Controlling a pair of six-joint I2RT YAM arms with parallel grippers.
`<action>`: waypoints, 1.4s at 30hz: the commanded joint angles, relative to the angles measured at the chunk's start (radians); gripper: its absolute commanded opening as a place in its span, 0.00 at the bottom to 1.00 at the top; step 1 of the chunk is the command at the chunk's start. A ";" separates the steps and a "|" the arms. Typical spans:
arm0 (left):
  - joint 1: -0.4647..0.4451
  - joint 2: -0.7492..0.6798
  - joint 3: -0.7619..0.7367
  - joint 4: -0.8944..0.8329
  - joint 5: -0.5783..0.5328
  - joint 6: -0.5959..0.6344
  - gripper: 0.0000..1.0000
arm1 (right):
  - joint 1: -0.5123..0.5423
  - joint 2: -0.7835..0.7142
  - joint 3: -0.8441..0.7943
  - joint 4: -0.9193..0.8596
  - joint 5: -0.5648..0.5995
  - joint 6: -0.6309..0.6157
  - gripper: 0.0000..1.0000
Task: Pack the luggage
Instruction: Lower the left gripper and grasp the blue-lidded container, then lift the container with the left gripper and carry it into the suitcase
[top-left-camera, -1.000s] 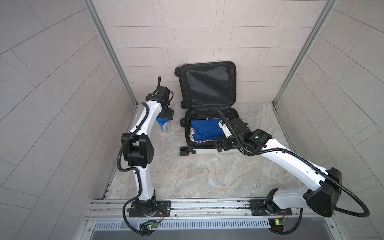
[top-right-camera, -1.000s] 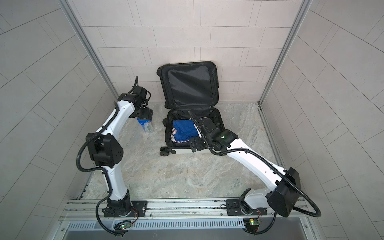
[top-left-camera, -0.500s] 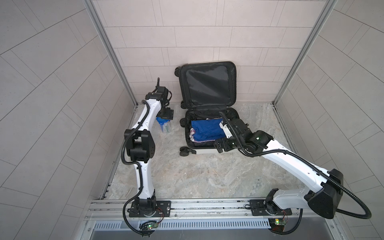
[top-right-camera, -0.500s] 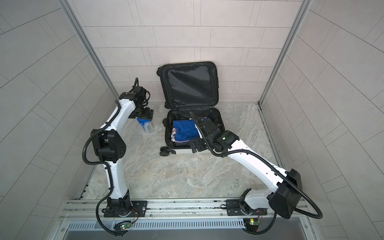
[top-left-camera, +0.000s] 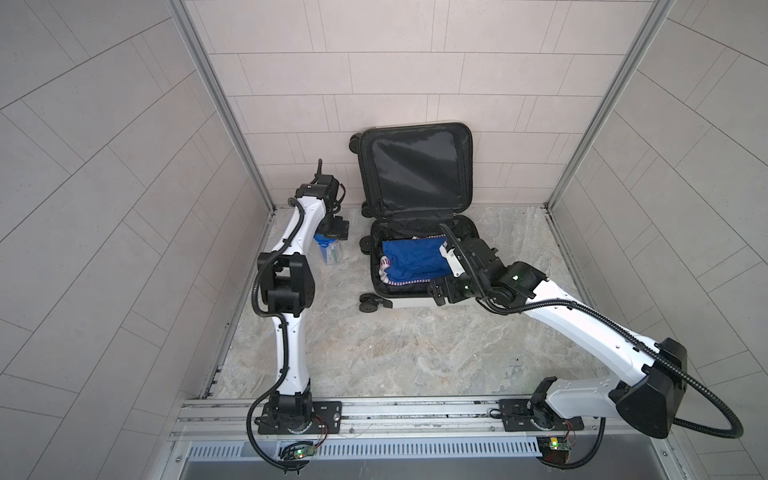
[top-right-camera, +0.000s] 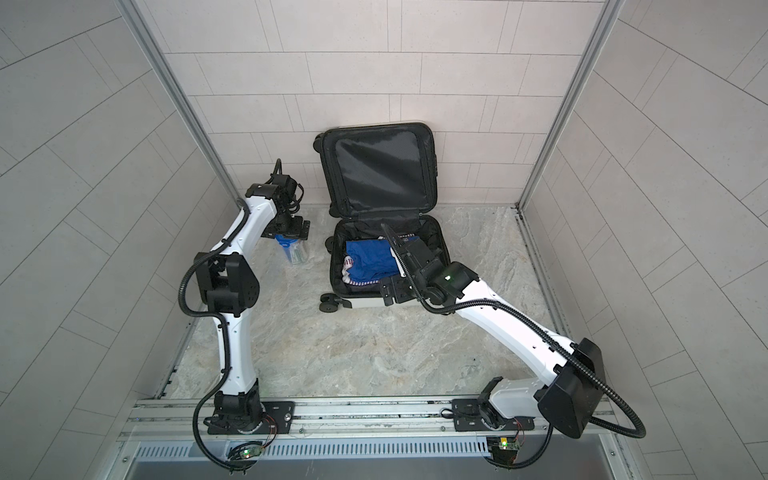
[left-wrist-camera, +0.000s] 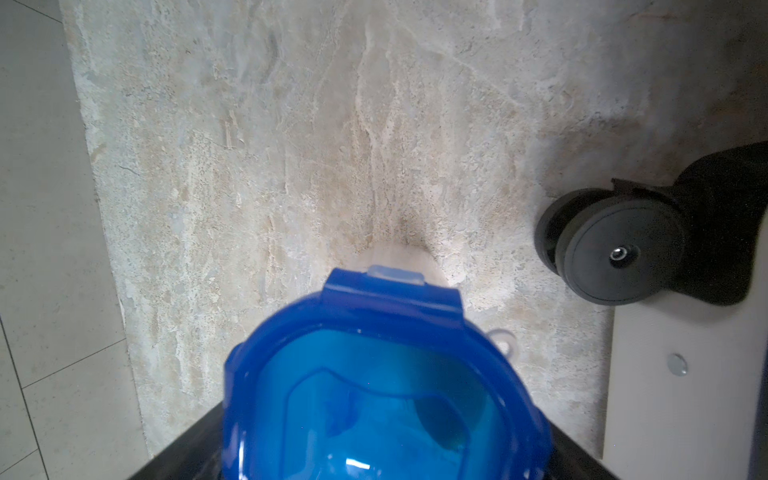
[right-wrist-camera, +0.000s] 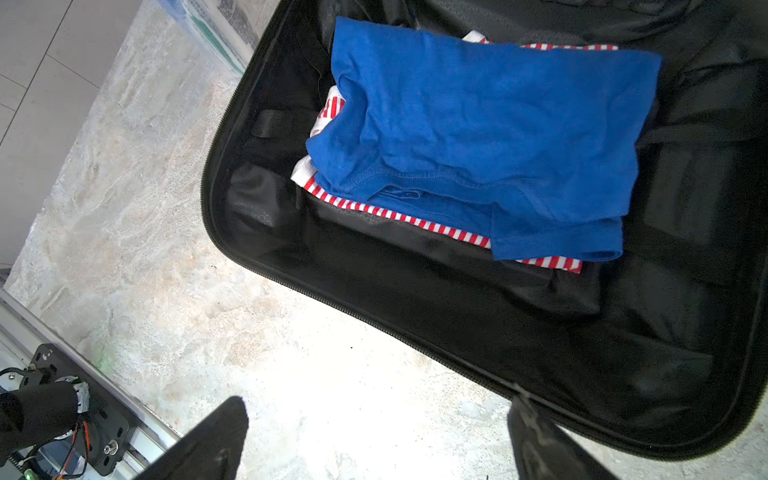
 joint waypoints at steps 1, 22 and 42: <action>0.010 0.033 0.025 -0.040 -0.003 0.002 1.00 | 0.007 -0.030 -0.013 0.012 0.015 0.017 0.99; 0.012 -0.010 0.038 -0.065 0.039 0.000 0.77 | 0.006 -0.047 -0.029 0.014 0.021 0.028 1.00; -0.004 -0.499 -0.210 0.089 0.443 -0.195 0.61 | -0.060 -0.073 0.041 -0.009 0.123 0.000 1.00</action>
